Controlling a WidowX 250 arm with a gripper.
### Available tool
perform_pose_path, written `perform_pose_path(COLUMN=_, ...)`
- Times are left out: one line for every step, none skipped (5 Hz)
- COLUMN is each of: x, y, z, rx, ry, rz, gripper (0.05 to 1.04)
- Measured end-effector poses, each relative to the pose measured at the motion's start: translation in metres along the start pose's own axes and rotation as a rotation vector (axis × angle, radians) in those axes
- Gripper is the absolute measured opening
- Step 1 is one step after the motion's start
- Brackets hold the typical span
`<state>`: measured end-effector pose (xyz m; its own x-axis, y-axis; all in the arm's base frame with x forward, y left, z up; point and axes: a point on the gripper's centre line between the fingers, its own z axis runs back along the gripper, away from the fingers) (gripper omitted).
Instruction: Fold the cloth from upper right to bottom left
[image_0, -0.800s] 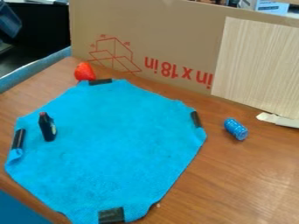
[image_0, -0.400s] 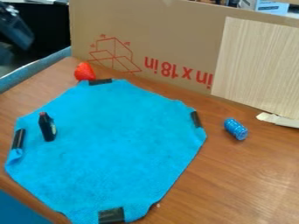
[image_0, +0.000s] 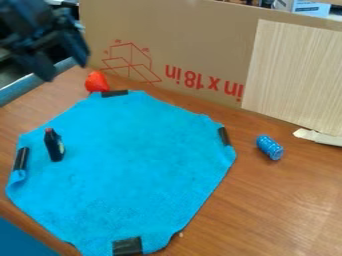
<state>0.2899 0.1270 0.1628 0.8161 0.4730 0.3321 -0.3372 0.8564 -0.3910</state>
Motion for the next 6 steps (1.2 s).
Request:
perform_pose_path(x=-0.001, y=-0.033, z=-0.022, rx=0.106, ry=0.008, rz=-0.077, gripper=1.001)
perform_pose_path(x=-0.008, y=-0.056, z=-0.044, rx=0.130, ry=0.056, rz=-0.047, gripper=1.001)
perform_pose_path(x=-0.016, y=-0.082, z=-0.067, rx=0.115, ry=0.074, rz=-0.023, gripper=1.001)
perform_pose_path(x=-0.023, y=-0.102, z=-0.089, rx=0.150, ry=0.065, rz=-0.012, gripper=1.001)
perform_pose_path(x=-0.017, y=-0.112, z=-0.102, rx=0.205, ry=0.045, rz=-0.039, gripper=1.001)
perform_pose_path(x=-0.015, y=-0.128, z=-0.131, rx=0.283, ry=0.121, rz=-0.112, gripper=1.001)
